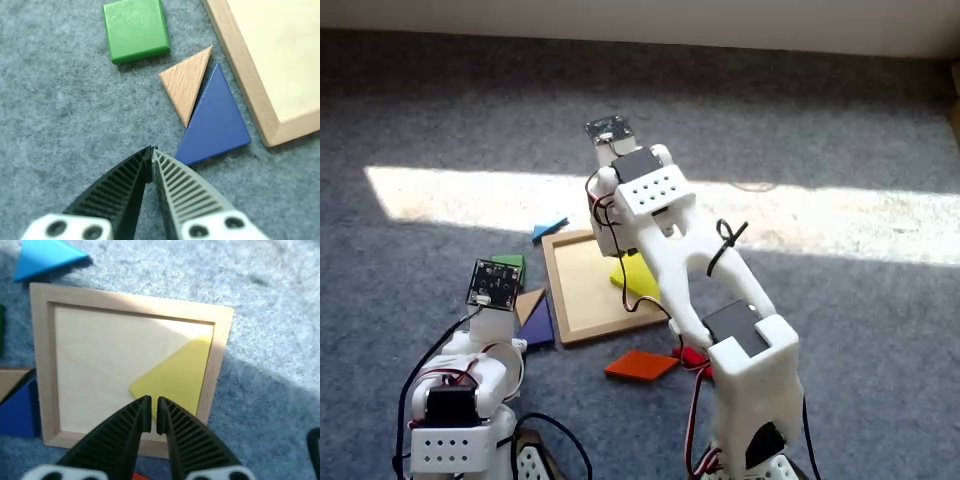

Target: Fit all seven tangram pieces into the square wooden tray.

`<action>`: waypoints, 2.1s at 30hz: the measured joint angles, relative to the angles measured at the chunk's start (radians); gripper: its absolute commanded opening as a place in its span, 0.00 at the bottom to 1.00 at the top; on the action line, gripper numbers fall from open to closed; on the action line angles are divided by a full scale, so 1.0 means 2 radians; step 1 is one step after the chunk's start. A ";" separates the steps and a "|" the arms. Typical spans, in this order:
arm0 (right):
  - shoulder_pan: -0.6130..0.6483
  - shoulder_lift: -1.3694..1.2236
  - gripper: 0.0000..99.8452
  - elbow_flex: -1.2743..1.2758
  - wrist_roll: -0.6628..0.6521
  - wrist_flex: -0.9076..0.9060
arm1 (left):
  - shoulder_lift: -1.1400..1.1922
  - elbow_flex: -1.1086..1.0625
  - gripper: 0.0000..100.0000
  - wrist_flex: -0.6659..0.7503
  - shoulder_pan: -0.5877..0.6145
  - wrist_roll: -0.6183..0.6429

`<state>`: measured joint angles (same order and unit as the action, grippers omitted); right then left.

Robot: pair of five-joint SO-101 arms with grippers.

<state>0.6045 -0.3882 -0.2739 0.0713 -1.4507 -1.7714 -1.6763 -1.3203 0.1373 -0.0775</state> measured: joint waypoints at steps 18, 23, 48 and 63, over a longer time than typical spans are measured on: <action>-0.010 0.405 0.30 0.400 -0.117 -0.026 | 0.000 0.000 0.01 0.000 0.000 0.000; -0.048 0.417 0.38 0.489 -0.208 -0.023 | 0.000 0.000 0.01 0.000 0.000 0.000; -0.084 0.322 0.30 0.657 -0.338 0.198 | 0.000 0.000 0.01 0.000 0.000 0.000; -0.098 0.315 0.16 0.649 -0.349 0.214 | 0.000 0.000 0.01 0.000 0.000 0.000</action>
<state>0.4081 0.2409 1.0242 -0.6268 -1.0226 -1.7714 -1.6763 -1.3203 0.1373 -0.0775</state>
